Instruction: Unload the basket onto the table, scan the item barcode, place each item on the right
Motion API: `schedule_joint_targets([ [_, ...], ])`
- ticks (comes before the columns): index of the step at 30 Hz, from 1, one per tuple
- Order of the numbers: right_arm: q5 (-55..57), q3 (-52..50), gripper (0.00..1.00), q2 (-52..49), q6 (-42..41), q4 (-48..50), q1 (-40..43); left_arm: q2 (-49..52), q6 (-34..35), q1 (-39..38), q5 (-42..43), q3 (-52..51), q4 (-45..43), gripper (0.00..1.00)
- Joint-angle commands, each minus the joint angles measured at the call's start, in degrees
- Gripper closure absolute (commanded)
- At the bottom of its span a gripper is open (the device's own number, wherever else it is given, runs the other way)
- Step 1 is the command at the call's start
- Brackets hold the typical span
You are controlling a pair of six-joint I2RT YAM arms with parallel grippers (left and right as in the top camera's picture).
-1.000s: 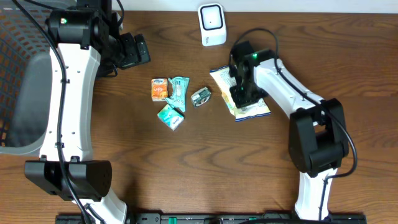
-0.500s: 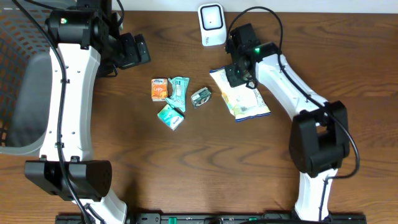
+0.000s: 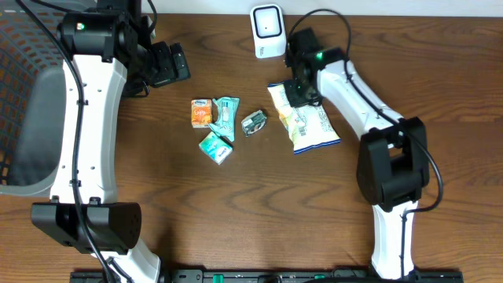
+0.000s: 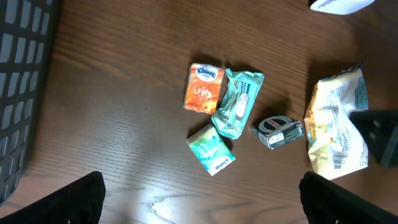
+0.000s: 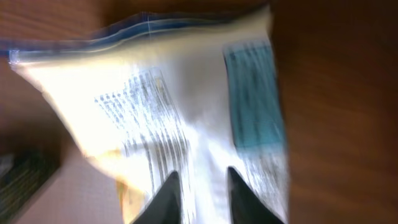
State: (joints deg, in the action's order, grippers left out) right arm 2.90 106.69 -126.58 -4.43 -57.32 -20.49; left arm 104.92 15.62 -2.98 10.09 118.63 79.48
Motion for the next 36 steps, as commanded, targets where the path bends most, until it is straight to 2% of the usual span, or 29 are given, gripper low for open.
schedule_joint_targets([
  [1,1.1,3.4,0.75,3.8,-0.6,-7.1,0.4,0.3,-0.3,0.3,-0.7,0.2,0.2,0.02],
  [3,1.1,3.3,0.73,4.1,-0.6,-11.7,0.3,0.3,-0.3,0.3,-0.7,0.2,0.2,0.02],
  [6,1.0,0.7,0.75,4.0,-0.6,-16.0,0.4,0.3,-0.3,0.3,-0.7,0.2,0.2,0.02],
  [14,1.0,-13.9,0.78,4.0,-0.8,-8.7,-0.4,0.3,-0.3,0.3,-0.7,0.2,0.2,0.02],
  [21,1.3,-12.1,0.77,4.7,-2.4,-9.8,-0.4,0.3,-0.3,0.3,-0.7,0.2,0.2,0.02],
  [23,1.6,-8.7,0.73,5.3,-2.3,-11.5,-0.3,0.3,-0.3,0.3,-0.7,0.2,0.2,0.02],
  [25,2.0,-5.3,0.64,5.8,-2.1,-12.3,0.1,0.3,-0.3,0.3,-0.7,0.2,0.2,0.02],
  [28,2.8,-0.4,0.35,6.1,-0.9,-10.8,1.8,0.3,-0.3,0.3,-0.7,0.2,0.2,0.02],
  [31,-0.9,0.7,0.18,6.1,2.0,-5.2,4.8,0.3,-0.3,0.3,-0.7,0.2,0.2,0.02],
  [36,-12.2,-0.7,0.11,3.9,4.7,-0.6,8.4,0.3,-0.3,0.3,-0.7,0.2,0.2,0.02],
])
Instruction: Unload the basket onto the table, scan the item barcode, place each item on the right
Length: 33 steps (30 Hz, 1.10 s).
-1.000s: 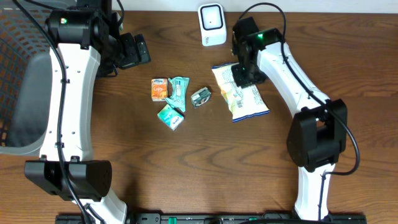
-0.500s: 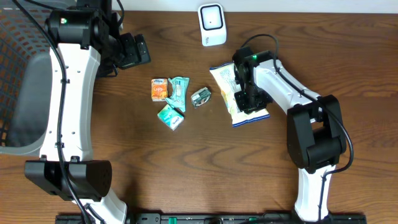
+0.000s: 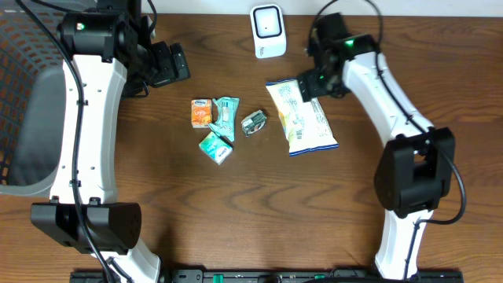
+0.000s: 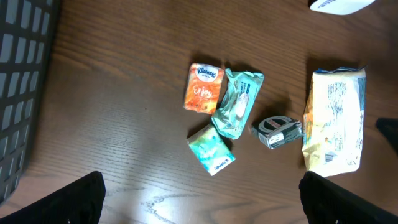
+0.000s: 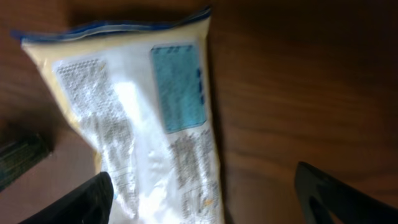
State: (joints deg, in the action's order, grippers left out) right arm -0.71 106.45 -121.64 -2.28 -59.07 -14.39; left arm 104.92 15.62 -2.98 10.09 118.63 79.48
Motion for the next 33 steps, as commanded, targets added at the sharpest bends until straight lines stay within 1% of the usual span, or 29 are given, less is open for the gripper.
schedule_joint_targets([
  [1,-11.0,-0.8,0.1,-1.8,2.6,1.7,2.9,0.3,-0.3,0.3,-0.7,0.2,0.2,0.02],
  [4,-16.3,-1.1,0.08,-4.1,2.6,2.2,4.2,0.3,-0.3,0.3,-0.7,0.2,0.2,0.02],
  [6,-20.7,-1.2,0.07,-6.0,4.1,2.4,4.9,0.3,-0.3,0.3,-0.7,0.2,0.2,0.02],
  [8,-27.0,-1.2,0.07,-9.9,5.6,2.1,5.5,0.3,-0.3,0.3,-0.7,0.2,0.2,0.02],
  [10,-28.3,-1.2,0.07,-12.3,5.6,1.2,5.4,0.3,-0.3,0.3,-0.7,0.2,0.2,0.02],
  [11,-28.5,-1.2,0.08,-12.9,5.6,0.9,5.4,0.3,-0.3,0.3,-0.7,0.2,0.2,0.02],
  [13,-28.6,-1.2,0.17,-14.5,5.7,0.2,5.4,0.3,-0.3,0.3,-0.7,0.2,0.2,0.02],
  [14,-28.6,-1.2,0.27,-14.9,5.8,-0.2,5.4,0.3,-0.3,0.3,-0.7,0.2,0.2,0.02],
  [17,-28.8,-1.2,0.51,-15.6,5.8,-0.5,5.4,0.3,-0.3,0.3,-0.7,0.2,0.2,0.02],
  [18,-28.9,-1.2,0.57,-15.5,5.7,-0.2,5.4,0.3,-0.3,0.3,-0.7,0.2,0.2,0.02],
  [19,-28.9,-1.1,0.6,-15.5,5.5,0.0,5.4,0.3,-0.3,0.3,-0.7,0.2,0.2,0.02],
  [21,-29.1,-0.5,0.74,-15.1,5.4,0.1,5.8,0.3,-0.3,0.3,-0.7,0.2,0.2,0.02],
  [22,-29.0,-0.2,0.83,-14.9,5.1,0.1,5.8,0.3,-0.3,0.3,-0.7,0.2,0.2,0.02],
  [23,-29.3,0.1,0.96,-14.4,5.1,0.1,5.8,0.3,-0.3,0.3,-0.7,0.2,0.2,0.02],
  [24,-29.6,0.4,0.99,-14.1,5.1,0.0,5.8,0.3,-0.3,0.3,-0.7,0.2,0.2,0.02],
  [27,-29.5,1.7,0.99,-12.3,4.5,0.2,5.8,0.3,-0.3,0.3,-0.7,0.2,0.2,0.02],
  [29,-27.3,2.8,0.99,-10.7,4.1,0.4,5.8,0.3,-0.3,0.3,-0.7,0.2,0.2,0.02],
  [32,-12.7,4.4,0.99,-6.6,-1.0,1.2,5.2,0.3,-0.3,0.3,-0.7,0.2,0.2,0.02],
  [33,-4.0,4.4,0.99,-4.4,-2.3,1.7,4.5,0.3,-0.3,0.3,-0.7,0.2,0.2,0.02],
])
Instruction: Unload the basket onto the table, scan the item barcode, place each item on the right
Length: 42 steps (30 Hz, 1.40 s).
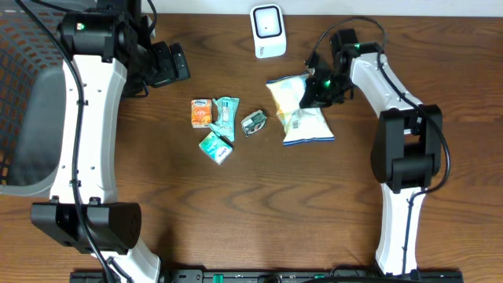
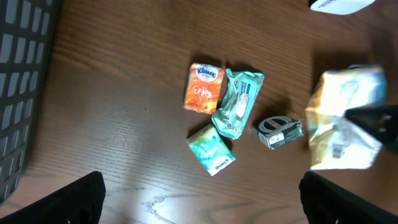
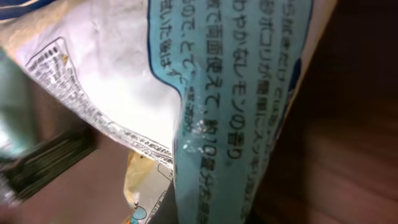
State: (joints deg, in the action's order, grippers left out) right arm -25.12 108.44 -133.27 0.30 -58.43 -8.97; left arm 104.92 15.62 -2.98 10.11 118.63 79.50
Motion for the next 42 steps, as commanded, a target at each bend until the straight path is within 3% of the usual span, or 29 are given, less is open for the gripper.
schedule_joint_targets([
  [1,27.4,2.4,0.99,8.6,-5.7,1.4,-1.7,0.3,-0.3,0.3,-0.7,0.2,0.2,0.02],
  [7,63.8,2.3,0.99,10.7,-6.1,2.5,-7.5,0.3,-0.3,0.3,-0.8,0.2,0.2,0.02],
  [10,75.1,1.8,0.99,9.6,-6.1,3.1,-10.0,0.3,-0.3,0.3,-0.7,0.2,0.2,0.02],
  [17,87.8,1.4,0.99,3.6,-3.8,7.5,-13.1,0.3,-0.3,0.3,-0.8,0.2,0.2,0.02],
  [27,87.8,1.4,0.97,-0.5,-3.9,4.5,-17.2,0.3,-0.3,0.3,-0.8,0.2,0.2,0.02],
  [31,82.5,1.4,0.65,-0.5,-3.9,2.4,-21.1,0.3,-0.3,0.3,-0.8,0.2,0.2,0.02],
  [36,57.5,1.4,0.58,-0.5,-3.9,1.0,-24.7,0.3,-0.3,0.3,-0.7,0.2,0.2,0.02],
  [40,50.0,1.6,0.58,-0.1,-5.1,1.0,-25.2,0.3,-0.3,0.3,-0.8,0.2,0.2,0.02],
  [42,50.4,2.4,0.5,0.9,-5.4,0.3,-24.6,0.3,-0.3,0.3,-0.7,0.2,0.2,0.02],
])
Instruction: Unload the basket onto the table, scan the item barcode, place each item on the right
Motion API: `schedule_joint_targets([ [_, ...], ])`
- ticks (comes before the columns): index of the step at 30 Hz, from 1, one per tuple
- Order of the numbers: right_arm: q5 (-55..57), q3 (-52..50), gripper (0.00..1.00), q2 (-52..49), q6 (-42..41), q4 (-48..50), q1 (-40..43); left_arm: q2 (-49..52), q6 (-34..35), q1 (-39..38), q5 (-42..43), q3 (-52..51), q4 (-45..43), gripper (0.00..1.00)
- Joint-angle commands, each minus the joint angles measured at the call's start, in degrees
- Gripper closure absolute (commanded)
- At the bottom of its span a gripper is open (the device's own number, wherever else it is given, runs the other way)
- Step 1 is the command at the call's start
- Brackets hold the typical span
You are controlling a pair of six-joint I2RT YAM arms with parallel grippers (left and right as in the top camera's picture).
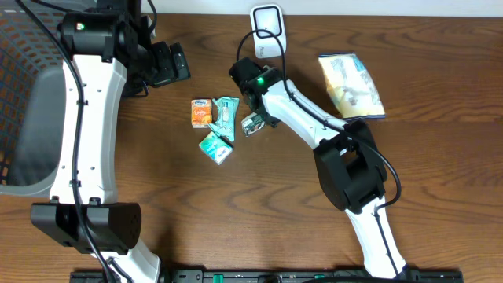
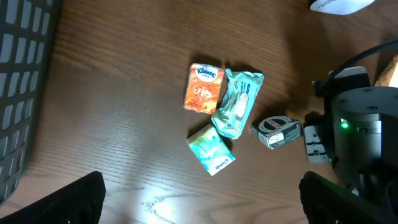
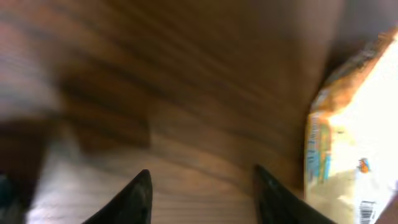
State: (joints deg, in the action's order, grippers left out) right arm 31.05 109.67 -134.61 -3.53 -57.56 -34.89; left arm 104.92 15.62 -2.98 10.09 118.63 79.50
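The yellow-and-white snack bag (image 1: 351,85) lies flat at the back right of the table, and its edge shows at the right of the right wrist view (image 3: 357,143). The white scanner (image 1: 267,30) stands at the back centre. My right gripper (image 1: 250,79) hovers just in front of the scanner; it is open (image 3: 199,171) over bare wood with nothing between its fingers. My left gripper (image 1: 165,64) hangs high at the back left, open (image 2: 202,199) and empty, looking down on the small items.
In the middle lie an orange tissue pack (image 2: 203,88), a teal wipes pack (image 2: 237,102), a small teal tissue pack (image 2: 211,149) and a silver tape-like item (image 2: 280,131) right beside the right arm (image 2: 360,124). A grey mesh basket (image 1: 23,102) fills the left side.
The snack bag was crumpled at my right gripper next to the silver item; now it lies flat at the back right. The right gripper is open and has moved left, in front of the scanner.
My right gripper sat narrowly open on the snack bag beside the silver item. Then it was wide open at the bag's far end, the bag turned slightly. Then the bag was bunched up at the gripper. Now the bag rests back right. The left arm has stayed still.
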Motion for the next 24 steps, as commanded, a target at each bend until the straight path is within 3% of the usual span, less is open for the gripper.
schedule_joint_targets([
  [1,-5.7,1.4,0.5,2.7,-1.6,-1.0,1.8,0.3,-0.3,0.3,-0.7,0.2,0.2,0.02],
  [7,-8.9,4.3,0.34,6.0,-2.0,-2.2,8.9,0.3,-0.3,0.3,-0.7,0.2,0.2,0.02],
  [14,-38.0,6.8,0.09,7.5,4.6,-0.6,25.4,0.3,-0.3,0.3,-0.7,0.2,0.2,0.02],
  [18,-53.3,5.0,0.06,6.3,7.3,3.0,34.2,0.3,-0.3,0.3,-0.7,0.2,0.2,0.02],
  [24,-58.9,4.6,0.06,1.5,7.5,3.3,42.3,0.3,-0.3,0.3,-0.7,0.2,0.2,0.02],
])
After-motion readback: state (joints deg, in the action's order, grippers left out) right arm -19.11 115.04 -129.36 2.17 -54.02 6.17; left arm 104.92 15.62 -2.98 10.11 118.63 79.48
